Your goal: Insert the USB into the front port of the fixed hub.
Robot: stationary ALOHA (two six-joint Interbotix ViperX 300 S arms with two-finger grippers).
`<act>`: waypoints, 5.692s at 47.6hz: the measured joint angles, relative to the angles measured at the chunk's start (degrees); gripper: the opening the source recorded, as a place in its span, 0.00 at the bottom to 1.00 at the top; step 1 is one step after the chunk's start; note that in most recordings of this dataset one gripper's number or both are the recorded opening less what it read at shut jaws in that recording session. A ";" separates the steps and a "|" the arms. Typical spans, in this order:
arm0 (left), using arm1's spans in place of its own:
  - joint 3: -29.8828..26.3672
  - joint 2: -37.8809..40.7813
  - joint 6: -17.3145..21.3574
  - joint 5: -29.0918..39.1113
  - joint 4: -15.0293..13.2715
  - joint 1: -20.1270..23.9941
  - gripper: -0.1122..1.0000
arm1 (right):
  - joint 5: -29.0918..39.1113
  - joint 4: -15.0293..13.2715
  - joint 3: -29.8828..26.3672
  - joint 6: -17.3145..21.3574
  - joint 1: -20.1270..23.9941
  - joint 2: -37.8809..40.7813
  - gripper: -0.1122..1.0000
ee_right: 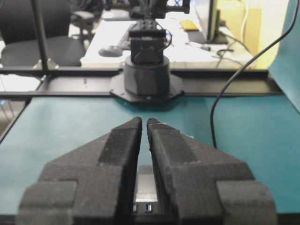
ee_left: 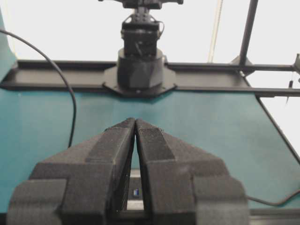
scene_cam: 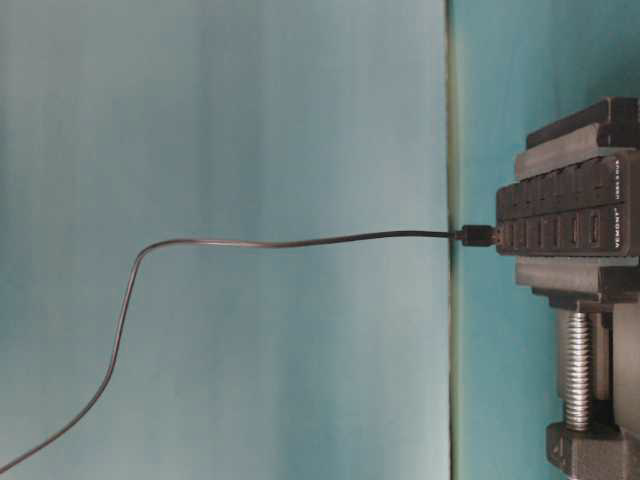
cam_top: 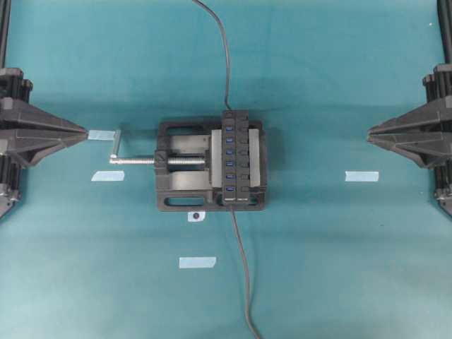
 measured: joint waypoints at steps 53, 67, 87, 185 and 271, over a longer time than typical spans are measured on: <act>-3.34 2.37 -1.58 19.07 0.53 -0.09 0.10 | 26.37 3.25 -1.93 5.71 -10.28 2.81 0.06; -3.78 3.69 -1.58 19.51 0.53 -0.09 0.10 | 27.42 2.11 -6.50 5.71 -10.72 11.07 0.06; -4.48 6.06 -1.49 19.60 0.53 -0.09 0.10 | 25.75 1.58 -9.40 5.63 -12.66 18.37 0.06; -4.83 4.75 -1.58 25.31 0.53 -0.09 0.10 | 29.00 -0.35 -33.49 1.85 -13.71 54.84 0.06; -4.83 4.48 -2.46 25.31 0.62 -0.09 0.10 | 26.89 -0.35 -37.00 -1.49 -13.18 60.64 0.81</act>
